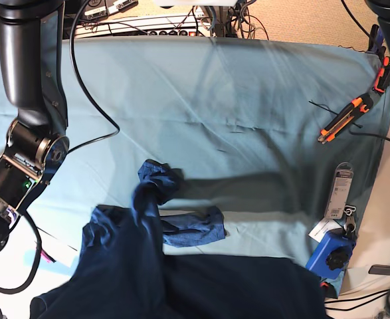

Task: Layout the t-shirt on the table in an organized manner, then fold the t-shirt properly
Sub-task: 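Lift the t-shirt off the table with both grippers and swing it up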

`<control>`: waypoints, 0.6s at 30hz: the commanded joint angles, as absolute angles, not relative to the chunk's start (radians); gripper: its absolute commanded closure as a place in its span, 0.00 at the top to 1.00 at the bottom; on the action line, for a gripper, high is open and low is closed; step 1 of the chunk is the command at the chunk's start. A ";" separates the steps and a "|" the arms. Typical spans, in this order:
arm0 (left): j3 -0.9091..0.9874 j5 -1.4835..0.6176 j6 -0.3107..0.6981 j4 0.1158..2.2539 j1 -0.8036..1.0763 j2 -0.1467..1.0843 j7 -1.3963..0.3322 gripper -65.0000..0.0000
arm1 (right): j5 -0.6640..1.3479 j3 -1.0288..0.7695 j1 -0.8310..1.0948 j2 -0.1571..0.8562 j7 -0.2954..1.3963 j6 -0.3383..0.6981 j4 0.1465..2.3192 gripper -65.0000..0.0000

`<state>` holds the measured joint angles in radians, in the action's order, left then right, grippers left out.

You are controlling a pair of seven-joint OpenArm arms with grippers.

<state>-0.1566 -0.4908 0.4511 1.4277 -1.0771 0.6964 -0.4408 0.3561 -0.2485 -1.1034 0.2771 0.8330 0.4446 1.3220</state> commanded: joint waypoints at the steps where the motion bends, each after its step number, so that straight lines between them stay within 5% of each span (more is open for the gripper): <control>1: -0.146 -0.514 0.434 1.438 -1.111 0.718 -0.438 0.00 | 0.378 -0.249 -1.142 0.283 0.823 0.450 1.333 0.00; 18: -0.145 -0.730 0.536 1.445 -1.061 0.765 -0.482 0.00 | 0.451 -0.250 -0.858 0.283 0.912 0.568 1.723 0.00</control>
<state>-0.1570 -0.7170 0.5480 1.4303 -1.0248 0.7525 -0.5167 0.4416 -0.2485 -0.8162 0.2722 0.9466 0.5709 1.7081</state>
